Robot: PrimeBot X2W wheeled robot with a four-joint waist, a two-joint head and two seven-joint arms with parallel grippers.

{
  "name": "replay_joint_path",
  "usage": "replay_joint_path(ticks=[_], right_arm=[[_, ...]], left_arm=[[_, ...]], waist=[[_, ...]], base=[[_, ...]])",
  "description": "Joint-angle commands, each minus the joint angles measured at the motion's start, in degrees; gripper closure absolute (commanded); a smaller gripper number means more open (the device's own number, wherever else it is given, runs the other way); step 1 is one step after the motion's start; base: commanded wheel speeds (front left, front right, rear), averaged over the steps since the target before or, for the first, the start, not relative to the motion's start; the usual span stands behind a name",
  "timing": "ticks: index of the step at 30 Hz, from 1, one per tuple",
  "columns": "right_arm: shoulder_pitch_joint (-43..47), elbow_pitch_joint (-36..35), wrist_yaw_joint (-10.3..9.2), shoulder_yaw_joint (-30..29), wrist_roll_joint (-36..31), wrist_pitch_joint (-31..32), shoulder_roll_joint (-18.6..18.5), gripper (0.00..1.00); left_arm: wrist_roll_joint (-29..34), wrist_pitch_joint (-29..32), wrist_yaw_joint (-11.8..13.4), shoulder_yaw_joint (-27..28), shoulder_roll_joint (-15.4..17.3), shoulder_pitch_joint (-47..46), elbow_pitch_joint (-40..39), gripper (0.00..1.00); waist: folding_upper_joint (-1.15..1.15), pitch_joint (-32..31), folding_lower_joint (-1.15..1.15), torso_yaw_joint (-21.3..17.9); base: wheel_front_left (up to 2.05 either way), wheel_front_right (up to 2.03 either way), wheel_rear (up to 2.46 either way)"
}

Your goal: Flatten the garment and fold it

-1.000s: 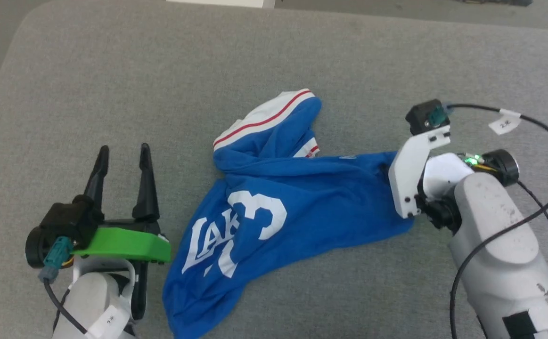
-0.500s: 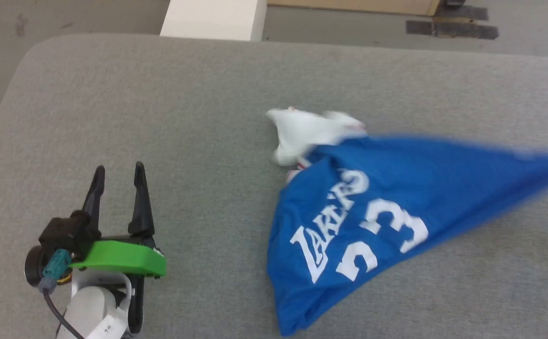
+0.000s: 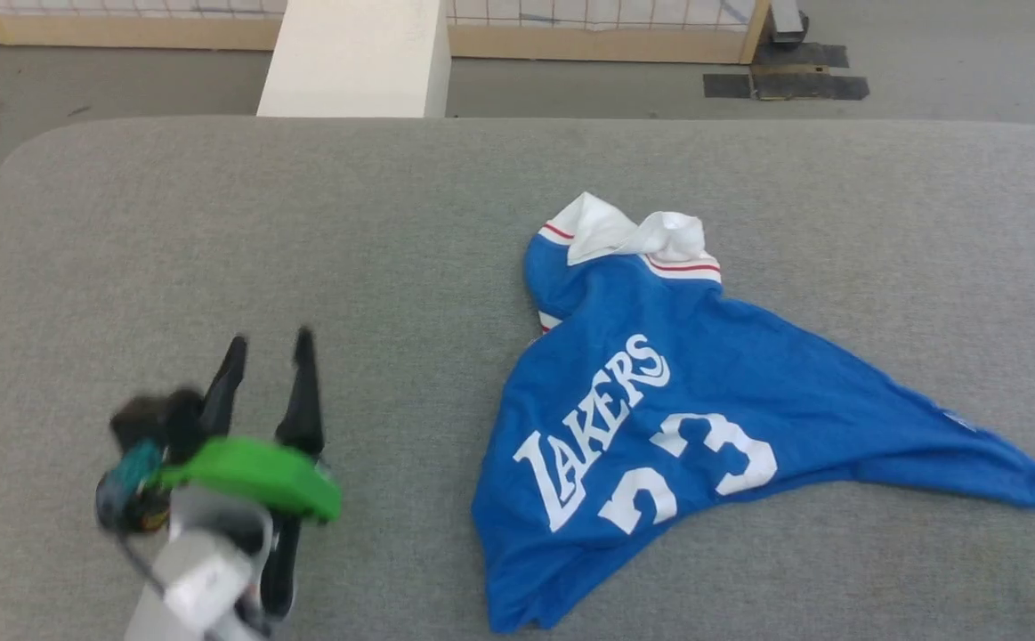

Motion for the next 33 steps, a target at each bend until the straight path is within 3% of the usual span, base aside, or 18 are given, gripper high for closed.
replay_joint_path(ticks=[1, 9, 14, 18, 23, 24, 26, 27, 33], right_arm=[[-0.3, -0.7, -0.08, 0.9, -0.1, -1.2, 0.2, 0.0], [-1.3, -3.3, -0.08, 10.5, 2.3, -1.1, 0.3, 0.0], [-2.8, -4.0, -0.08, 15.9, 4.5, -1.3, 0.3, 0.0], [-3.2, -3.5, -0.08, 17.3, 5.0, -2.2, 0.3, 0.0], [-2.6, -2.6, -0.08, 16.8, 5.0, -3.3, 0.3, 0.0], [-2.5, -2.4, -0.08, 16.6, 4.9, -3.4, 0.3, 0.0], [-2.5, -2.3, -0.08, 16.3, 4.8, -3.6, 0.3, 0.0], [-2.5, -2.2, -0.08, 16.1, 4.6, -3.7, 0.3, 0.0], [-2.2, -2.2, -0.08, 15.3, 3.3, -3.6, 0.3, 0.0]], left_arm=[[-0.9, 2.1, -0.4, -0.5, -0.5, -3.6, 0.1, 0.0], [-1.7, 27.4, -0.7, -7.8, -1.3, -24.2, 11.2, 0.0], [-0.4, 40.4, 0.4, -11.0, -1.2, -34.2, 20.2, 0.0], [0.9, 46.1, 0.8, -12.7, -0.3, -37.5, 24.7, 0.0], [1.0, 48.5, 0.3, -13.8, 0.0, -37.6, 28.2, 0.0], [1.0, 49.5, 0.2, -14.2, 0.2, -37.2, 29.1, 0.03], [0.4, 49.9, -0.1, -14.2, 0.1, -36.6, 29.9, 0.95], [-0.6, 49.8, -0.5, -13.8, -0.2, -36.2, 30.0, 1.0], [-7.4, 42.0, -2.3, -8.4, -1.5, -34.0, 24.8, 1.0]], waist=[[0.0, -0.4, 0.0, -0.9], [0.0, 3.6, 0.0, -6.8], [0.0, 8.3, 0.0, -11.7], [0.0, 10.9, 0.0, -14.3], [0.0, 11.7, 0.0, -15.1], [0.0, 11.7, 0.0, -15.0], [0.0, 11.5, 0.0, -14.5], [0.0, 11.2, 0.0, -14.0], [0.0, 8.0, 0.0, -9.8]], base=[[0.0, 0.0, 0.0], [0.0, 0.0, 0.0], [0.0, 0.0, 0.0], [0.0, 0.0, 0.0], [0.0, 0.0, 0.0], [0.0, 0.0, 0.0], [0.0, 0.0, 0.0], [0.0, 0.0, 0.0], [0.0, 0.0, 0.0]])
